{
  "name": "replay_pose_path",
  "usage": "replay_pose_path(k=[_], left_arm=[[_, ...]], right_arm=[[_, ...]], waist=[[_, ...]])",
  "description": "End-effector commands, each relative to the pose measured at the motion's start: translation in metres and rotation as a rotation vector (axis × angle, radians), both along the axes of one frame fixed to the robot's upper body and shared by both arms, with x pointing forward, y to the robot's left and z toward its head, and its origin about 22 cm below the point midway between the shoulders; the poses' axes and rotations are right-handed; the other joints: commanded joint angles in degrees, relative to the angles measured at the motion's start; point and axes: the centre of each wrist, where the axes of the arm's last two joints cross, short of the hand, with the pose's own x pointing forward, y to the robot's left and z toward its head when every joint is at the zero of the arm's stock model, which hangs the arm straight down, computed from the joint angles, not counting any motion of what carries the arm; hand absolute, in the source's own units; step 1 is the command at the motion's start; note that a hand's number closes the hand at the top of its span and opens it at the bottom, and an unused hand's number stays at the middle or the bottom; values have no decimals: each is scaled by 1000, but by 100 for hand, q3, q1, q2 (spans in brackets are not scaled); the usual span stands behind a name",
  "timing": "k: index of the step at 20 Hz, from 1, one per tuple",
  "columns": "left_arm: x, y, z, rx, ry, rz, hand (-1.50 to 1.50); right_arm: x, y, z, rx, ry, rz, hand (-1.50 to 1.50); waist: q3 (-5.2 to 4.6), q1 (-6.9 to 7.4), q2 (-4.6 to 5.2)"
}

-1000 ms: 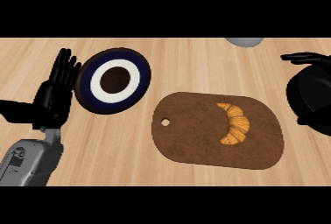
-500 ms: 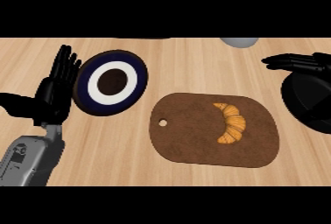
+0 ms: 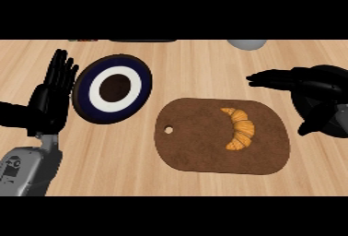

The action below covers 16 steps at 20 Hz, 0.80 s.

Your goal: Pick the croissant from the cutting board and place it in the pot

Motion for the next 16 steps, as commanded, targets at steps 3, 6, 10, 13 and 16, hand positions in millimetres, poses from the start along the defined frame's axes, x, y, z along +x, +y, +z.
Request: replay_pose_path(k=[3, 6, 10, 13, 16], left_arm=[[1, 9, 2, -2, -10, -17, 0], [-12, 13, 10, 6, 4, -3, 0], [7, 7, 6, -8, 9, 11, 0], [1, -3, 6, -2, 13, -3, 0], [17, 5, 18, -2, -3, 11, 0]], right_arm=[[5, 31, -22, -55, 103, 44, -150], [-12, 23, -33, -66, 85, 59, -150], [-11, 30, -56, -20, 74, 86, -150], [3, 39, -51, 3, 60, 95, -150], [-2, 36, -53, -8, 55, 92, -150]], waist=[[0, -22, 1], [1, -53, -17], [1, -57, -2], [2, -20, 0], [1, -58, -1]])
